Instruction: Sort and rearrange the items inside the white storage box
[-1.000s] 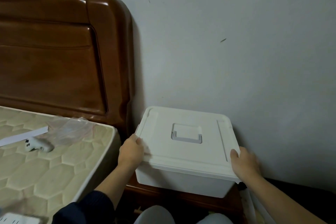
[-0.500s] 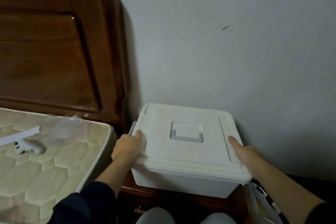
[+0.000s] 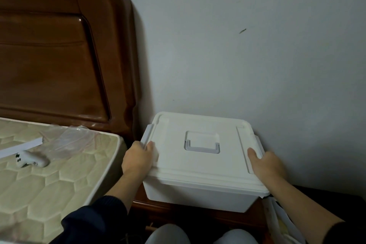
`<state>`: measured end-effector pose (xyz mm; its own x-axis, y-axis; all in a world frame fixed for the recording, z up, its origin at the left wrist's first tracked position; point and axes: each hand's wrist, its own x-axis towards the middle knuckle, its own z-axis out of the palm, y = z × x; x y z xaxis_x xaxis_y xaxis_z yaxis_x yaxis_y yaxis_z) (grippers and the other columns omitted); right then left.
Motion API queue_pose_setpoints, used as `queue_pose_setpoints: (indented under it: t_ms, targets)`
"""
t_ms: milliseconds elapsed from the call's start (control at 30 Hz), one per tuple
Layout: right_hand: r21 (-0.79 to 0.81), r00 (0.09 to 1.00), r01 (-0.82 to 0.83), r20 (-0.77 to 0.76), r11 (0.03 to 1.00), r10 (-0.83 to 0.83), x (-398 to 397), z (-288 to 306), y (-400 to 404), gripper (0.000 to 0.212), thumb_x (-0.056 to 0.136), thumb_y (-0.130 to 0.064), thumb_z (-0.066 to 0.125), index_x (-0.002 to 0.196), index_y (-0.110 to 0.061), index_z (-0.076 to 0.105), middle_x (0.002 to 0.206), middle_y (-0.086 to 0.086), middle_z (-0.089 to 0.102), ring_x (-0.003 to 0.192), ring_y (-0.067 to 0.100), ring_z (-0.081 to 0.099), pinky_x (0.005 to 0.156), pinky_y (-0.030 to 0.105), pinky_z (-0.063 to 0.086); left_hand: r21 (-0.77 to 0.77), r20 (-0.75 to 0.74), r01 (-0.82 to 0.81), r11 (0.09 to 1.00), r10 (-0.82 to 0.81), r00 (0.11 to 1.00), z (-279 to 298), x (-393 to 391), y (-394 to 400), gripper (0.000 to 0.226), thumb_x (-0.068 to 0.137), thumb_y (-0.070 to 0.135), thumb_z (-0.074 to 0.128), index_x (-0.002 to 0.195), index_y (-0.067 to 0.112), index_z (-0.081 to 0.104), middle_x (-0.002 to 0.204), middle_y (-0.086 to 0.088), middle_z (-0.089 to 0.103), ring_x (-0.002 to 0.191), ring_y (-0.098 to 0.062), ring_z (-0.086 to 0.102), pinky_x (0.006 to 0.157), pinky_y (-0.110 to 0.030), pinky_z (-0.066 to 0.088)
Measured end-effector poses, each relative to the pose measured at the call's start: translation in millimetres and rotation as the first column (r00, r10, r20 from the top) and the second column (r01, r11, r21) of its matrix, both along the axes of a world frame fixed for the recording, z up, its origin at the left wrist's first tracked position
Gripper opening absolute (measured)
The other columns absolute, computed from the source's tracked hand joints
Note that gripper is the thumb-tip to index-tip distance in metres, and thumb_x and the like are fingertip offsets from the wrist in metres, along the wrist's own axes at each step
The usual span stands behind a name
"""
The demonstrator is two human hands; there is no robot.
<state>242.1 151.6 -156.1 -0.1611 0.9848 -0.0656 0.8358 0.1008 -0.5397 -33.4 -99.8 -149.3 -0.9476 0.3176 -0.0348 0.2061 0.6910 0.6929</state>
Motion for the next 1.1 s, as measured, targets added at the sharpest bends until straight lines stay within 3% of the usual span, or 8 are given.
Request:
queue_pose_setpoints:
  t_ms: [267,400,600,733,833,933,1033,1100]
  targets:
    - [0.096,0.998,-0.041,0.054,0.995,0.035,0,4,-4,0.053,0.1,-0.059,0.053,0.076,-0.012,0.051,0.073,0.005,0.059,0.058,0.019,0.055,0.045,0.025,0.032,0.004,-0.102,-0.006,1.0,0.007,0.995,5,8,-3,0.036,0.099,0.046,0.06,0.077,0.016,0.056,0.072,0.001,0.059,0.061,-0.011,0.051,0.05,-0.025,0.027]
    - [0.159,0.995,-0.074,0.081,0.984,0.061,0,7,-7,0.053,0.102,-0.055,0.052,0.078,-0.009,0.052,0.074,0.005,0.056,0.059,0.02,0.052,0.047,0.027,0.031,-0.018,-0.135,0.011,1.0,-0.013,0.991,12,14,-3,0.041,0.087,0.051,0.068,0.07,0.017,0.054,0.067,0.001,0.058,0.059,-0.012,0.052,0.047,-0.025,0.027]
    - [0.229,0.989,-0.115,0.115,0.966,0.091,-1,10,-12,0.05,0.105,-0.05,0.049,0.072,-0.012,0.049,0.069,0.005,0.057,0.057,0.018,0.053,0.045,0.026,0.032,-0.078,-0.212,0.023,0.997,-0.039,0.977,14,12,-3,0.039,0.09,0.054,0.064,0.07,0.022,0.058,0.066,0.006,0.059,0.058,-0.009,0.052,0.047,-0.023,0.028]
    - [0.225,0.989,-0.114,0.117,0.968,0.09,-1,8,-13,0.05,0.105,-0.051,0.047,0.076,-0.01,0.053,0.069,0.005,0.059,0.057,0.019,0.056,0.048,0.028,0.043,-0.136,-0.211,0.017,0.991,-0.045,0.976,10,14,1,0.041,0.097,0.055,0.056,0.094,0.014,0.064,0.073,0.007,0.058,0.061,-0.006,0.052,0.048,-0.023,0.031]
    - [0.198,0.987,-0.133,0.113,0.971,0.112,-5,13,-17,0.058,0.102,-0.061,0.04,0.111,-0.008,0.06,0.097,0.009,0.067,0.082,0.028,0.065,0.065,0.036,0.052,-0.1,-0.353,0.08,0.992,-0.11,0.929,10,18,2,0.035,0.102,0.042,0.053,0.117,0.013,0.064,0.099,0.001,0.066,0.083,-0.017,0.063,0.067,-0.031,0.051]
    - [0.323,0.945,-0.327,0.103,0.888,0.311,-3,21,-29,0.069,0.102,-0.062,0.037,0.153,-0.015,0.044,0.15,0.007,0.055,0.135,0.03,0.052,0.107,0.044,0.046,-0.058,-0.538,0.219,0.974,-0.215,0.815,8,32,-4,0.036,0.101,0.034,0.052,0.13,0.019,0.068,0.13,0.001,0.069,0.118,-0.021,0.064,0.097,-0.042,0.05]
    - [0.368,0.913,-0.408,0.15,0.836,0.379,3,20,-61,0.075,0.102,-0.065,0.019,0.155,-0.019,0.047,0.161,0.0,0.046,0.148,0.02,0.04,0.124,0.043,0.026,-0.129,-0.549,0.227,0.965,-0.26,0.794,-3,57,-16,0.05,0.1,0.043,0.039,0.137,0.027,0.068,0.141,0.008,0.065,0.137,-0.014,0.054,0.11,-0.042,0.04]
    - [0.457,0.925,-0.379,0.171,0.805,0.339,13,13,-87,0.07,0.106,-0.057,0.019,0.147,-0.016,0.059,0.153,0.004,0.056,0.143,0.023,0.049,0.122,0.051,0.029,-0.168,-0.582,0.235,0.957,-0.289,0.76,-8,75,-25,0.052,0.101,0.039,0.037,0.138,0.021,0.068,0.141,0.002,0.067,0.139,-0.021,0.054,0.114,-0.05,0.038]
